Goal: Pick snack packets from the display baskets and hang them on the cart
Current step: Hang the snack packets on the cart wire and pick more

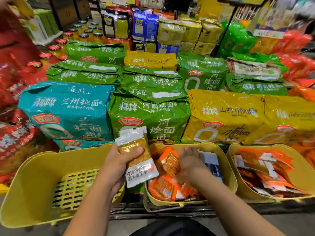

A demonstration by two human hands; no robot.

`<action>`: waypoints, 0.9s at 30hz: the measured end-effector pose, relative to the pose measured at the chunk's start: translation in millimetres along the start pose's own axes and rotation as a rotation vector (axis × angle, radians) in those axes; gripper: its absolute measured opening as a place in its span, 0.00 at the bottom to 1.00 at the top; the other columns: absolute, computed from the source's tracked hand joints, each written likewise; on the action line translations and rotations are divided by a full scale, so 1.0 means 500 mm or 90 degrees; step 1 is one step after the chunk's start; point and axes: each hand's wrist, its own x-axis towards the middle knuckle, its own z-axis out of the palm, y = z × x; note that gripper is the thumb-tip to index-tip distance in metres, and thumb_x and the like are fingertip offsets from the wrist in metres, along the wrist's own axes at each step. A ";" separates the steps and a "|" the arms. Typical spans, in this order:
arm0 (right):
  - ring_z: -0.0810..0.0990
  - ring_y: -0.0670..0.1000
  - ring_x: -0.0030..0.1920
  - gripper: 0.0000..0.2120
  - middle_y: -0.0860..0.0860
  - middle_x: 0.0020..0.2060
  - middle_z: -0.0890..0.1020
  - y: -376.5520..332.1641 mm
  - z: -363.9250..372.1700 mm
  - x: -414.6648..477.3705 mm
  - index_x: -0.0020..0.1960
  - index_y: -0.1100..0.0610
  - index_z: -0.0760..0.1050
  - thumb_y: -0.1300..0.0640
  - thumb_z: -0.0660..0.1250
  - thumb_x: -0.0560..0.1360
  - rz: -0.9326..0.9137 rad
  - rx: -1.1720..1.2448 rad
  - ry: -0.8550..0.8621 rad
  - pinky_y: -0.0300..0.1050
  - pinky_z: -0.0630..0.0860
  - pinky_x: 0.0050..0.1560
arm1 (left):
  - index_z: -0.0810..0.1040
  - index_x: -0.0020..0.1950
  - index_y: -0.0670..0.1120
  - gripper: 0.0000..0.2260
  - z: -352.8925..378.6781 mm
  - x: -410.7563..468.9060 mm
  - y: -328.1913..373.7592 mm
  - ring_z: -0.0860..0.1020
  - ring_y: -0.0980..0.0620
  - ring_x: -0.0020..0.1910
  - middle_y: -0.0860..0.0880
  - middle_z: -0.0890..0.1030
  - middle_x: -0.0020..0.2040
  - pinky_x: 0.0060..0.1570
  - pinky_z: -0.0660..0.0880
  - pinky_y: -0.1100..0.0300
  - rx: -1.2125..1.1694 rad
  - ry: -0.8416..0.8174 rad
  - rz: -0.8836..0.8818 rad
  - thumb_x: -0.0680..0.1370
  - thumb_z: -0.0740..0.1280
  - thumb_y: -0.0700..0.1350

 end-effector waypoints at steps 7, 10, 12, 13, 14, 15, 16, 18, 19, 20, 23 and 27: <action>0.69 0.59 0.66 0.35 0.51 0.64 0.78 0.014 -0.010 -0.029 0.73 0.47 0.63 0.45 0.76 0.72 0.029 0.175 0.152 0.51 0.66 0.62 | 0.75 0.65 0.46 0.29 -0.008 -0.005 0.000 0.85 0.40 0.47 0.39 0.86 0.52 0.48 0.83 0.43 0.052 -0.059 -0.036 0.66 0.76 0.33; 0.76 0.57 0.59 0.27 0.48 0.53 0.83 0.030 -0.010 -0.029 0.63 0.41 0.70 0.47 0.79 0.69 0.017 0.302 0.214 0.49 0.72 0.56 | 0.75 0.64 0.46 0.24 -0.017 -0.004 0.000 0.86 0.43 0.46 0.42 0.87 0.51 0.40 0.83 0.51 0.072 -0.051 -0.025 0.70 0.74 0.32; 0.82 0.49 0.51 0.22 0.45 0.47 0.85 0.039 -0.018 -0.032 0.55 0.44 0.75 0.55 0.82 0.67 -0.028 0.477 0.240 0.45 0.76 0.52 | 0.75 0.65 0.44 0.23 -0.022 -0.003 -0.001 0.86 0.43 0.46 0.42 0.87 0.51 0.39 0.82 0.53 0.081 -0.043 -0.018 0.72 0.74 0.32; 0.83 0.45 0.47 0.19 0.44 0.44 0.86 0.042 -0.024 -0.037 0.52 0.47 0.78 0.60 0.81 0.67 -0.059 0.564 0.248 0.42 0.76 0.50 | 0.76 0.65 0.43 0.23 -0.024 -0.003 -0.001 0.86 0.43 0.46 0.42 0.87 0.51 0.38 0.82 0.53 0.079 -0.037 -0.013 0.72 0.74 0.32; 0.84 0.44 0.45 0.17 0.44 0.43 0.86 0.044 -0.032 -0.044 0.51 0.50 0.80 0.64 0.80 0.68 -0.087 0.649 0.255 0.40 0.77 0.48 | 0.76 0.64 0.43 0.21 -0.024 -0.006 -0.001 0.86 0.44 0.45 0.42 0.87 0.51 0.38 0.82 0.54 0.075 -0.027 -0.006 0.72 0.74 0.32; 0.85 0.45 0.46 0.16 0.46 0.44 0.87 0.046 -0.039 -0.052 0.52 0.54 0.81 0.66 0.78 0.69 -0.105 0.738 0.254 0.41 0.78 0.49 | 0.77 0.63 0.43 0.20 -0.025 -0.008 -0.001 0.86 0.45 0.44 0.43 0.87 0.50 0.37 0.82 0.55 0.073 -0.016 0.001 0.73 0.73 0.32; 0.86 0.49 0.49 0.16 0.50 0.47 0.87 0.049 -0.042 -0.057 0.55 0.57 0.80 0.66 0.77 0.69 -0.125 0.824 0.239 0.46 0.80 0.50 | 0.78 0.62 0.43 0.19 -0.024 -0.010 -0.002 0.86 0.46 0.44 0.44 0.87 0.50 0.37 0.82 0.56 0.073 -0.006 0.010 0.73 0.73 0.32; 0.86 0.59 0.54 0.21 0.57 0.52 0.86 0.057 -0.042 -0.061 0.61 0.59 0.78 0.63 0.79 0.69 -0.142 0.945 0.206 0.57 0.81 0.55 | 0.78 0.61 0.44 0.17 -0.022 -0.018 -0.005 0.86 0.46 0.44 0.43 0.87 0.49 0.37 0.82 0.55 0.067 0.014 0.027 0.73 0.73 0.33; 0.85 0.61 0.55 0.24 0.59 0.54 0.86 0.061 -0.041 -0.060 0.63 0.60 0.77 0.61 0.79 0.69 -0.142 0.990 0.186 0.59 0.81 0.56 | 0.78 0.60 0.44 0.16 -0.019 -0.023 -0.005 0.86 0.46 0.44 0.43 0.87 0.50 0.38 0.82 0.54 0.061 0.022 0.035 0.74 0.73 0.33; 0.85 0.62 0.55 0.25 0.61 0.55 0.85 0.064 -0.042 -0.060 0.64 0.61 0.76 0.60 0.77 0.69 -0.141 1.038 0.162 0.60 0.82 0.55 | 0.79 0.59 0.44 0.16 -0.017 -0.027 -0.006 0.86 0.46 0.43 0.42 0.87 0.50 0.39 0.82 0.53 0.058 0.029 0.041 0.74 0.73 0.33; 0.84 0.64 0.55 0.24 0.63 0.56 0.84 0.078 -0.045 -0.059 0.65 0.62 0.75 0.60 0.73 0.70 -0.151 1.114 0.084 0.58 0.82 0.49 | 0.78 0.61 0.43 0.17 -0.004 -0.039 -0.012 0.86 0.47 0.43 0.43 0.87 0.49 0.37 0.82 0.56 0.068 0.043 0.061 0.74 0.72 0.33; 0.86 0.62 0.49 0.23 0.62 0.53 0.85 0.091 -0.037 -0.049 0.62 0.62 0.78 0.61 0.75 0.68 -0.108 1.088 0.039 0.57 0.83 0.48 | 0.78 0.63 0.42 0.19 0.019 -0.052 -0.032 0.86 0.47 0.46 0.43 0.87 0.51 0.38 0.81 0.59 0.105 0.066 0.085 0.74 0.72 0.32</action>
